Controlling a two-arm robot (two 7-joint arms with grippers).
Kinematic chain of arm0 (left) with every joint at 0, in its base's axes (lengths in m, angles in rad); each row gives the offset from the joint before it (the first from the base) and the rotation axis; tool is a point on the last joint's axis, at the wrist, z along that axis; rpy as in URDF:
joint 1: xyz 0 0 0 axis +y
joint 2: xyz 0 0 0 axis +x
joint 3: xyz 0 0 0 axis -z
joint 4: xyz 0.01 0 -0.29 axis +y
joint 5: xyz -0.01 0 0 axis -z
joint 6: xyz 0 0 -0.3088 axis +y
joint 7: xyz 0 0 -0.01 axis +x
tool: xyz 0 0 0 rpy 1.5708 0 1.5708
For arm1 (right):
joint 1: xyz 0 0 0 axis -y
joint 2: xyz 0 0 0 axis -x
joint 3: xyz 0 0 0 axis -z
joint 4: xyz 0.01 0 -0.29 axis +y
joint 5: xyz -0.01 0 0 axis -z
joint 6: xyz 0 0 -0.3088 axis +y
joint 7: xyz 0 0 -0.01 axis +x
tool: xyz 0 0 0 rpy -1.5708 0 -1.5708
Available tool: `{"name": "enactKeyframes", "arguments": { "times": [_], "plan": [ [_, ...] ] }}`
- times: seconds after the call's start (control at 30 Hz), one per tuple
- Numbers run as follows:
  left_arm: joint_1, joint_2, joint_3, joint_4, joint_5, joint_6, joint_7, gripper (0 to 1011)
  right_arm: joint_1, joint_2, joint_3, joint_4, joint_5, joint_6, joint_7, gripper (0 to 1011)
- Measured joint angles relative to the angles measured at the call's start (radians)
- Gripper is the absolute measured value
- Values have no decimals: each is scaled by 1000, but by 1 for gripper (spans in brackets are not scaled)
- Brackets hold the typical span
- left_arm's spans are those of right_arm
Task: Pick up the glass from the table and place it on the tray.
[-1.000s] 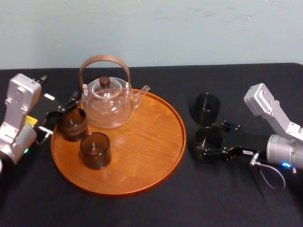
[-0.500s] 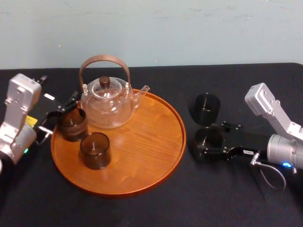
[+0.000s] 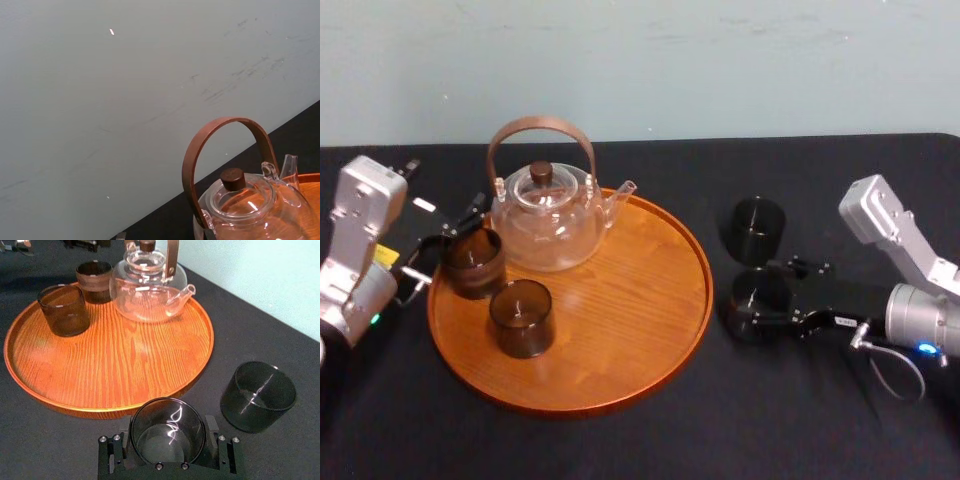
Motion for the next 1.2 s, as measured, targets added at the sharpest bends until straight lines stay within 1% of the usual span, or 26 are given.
{"name": "enactKeyframes", "arguments": {
  "times": [0.17,0.37,0.47,0.67,0.83,0.9,0.97,1.07,1.2],
  "plan": [
    [0,0,0,0,0,0,0,1001,-8,18,16,-23,23,-27,21,900],
    [0,0,0,0,0,0,0,1001,-2,43,26,-53,43,-44,50,900],
    [0,0,0,0,0,0,0,1001,9,55,26,-71,53,-52,67,900],
    [0,0,0,0,0,0,0,1001,36,62,12,-87,55,-64,88,900],
    [0,0,0,0,0,0,0,1001,67,46,-14,-84,44,-70,94,900],
    [0,0,0,0,0,0,0,1001,88,29,-35,-72,35,-72,97,900],
    [0,0,0,0,0,0,0,1001,93,24,-40,-69,32,-73,98,900],
    [0,0,0,0,0,0,0,1001,120,-6,-69,-49,20,-78,102,900],
    [0,0,0,0,0,0,0,1001,143,-36,-98,-32,7,-84,105,900]
  ]
}}
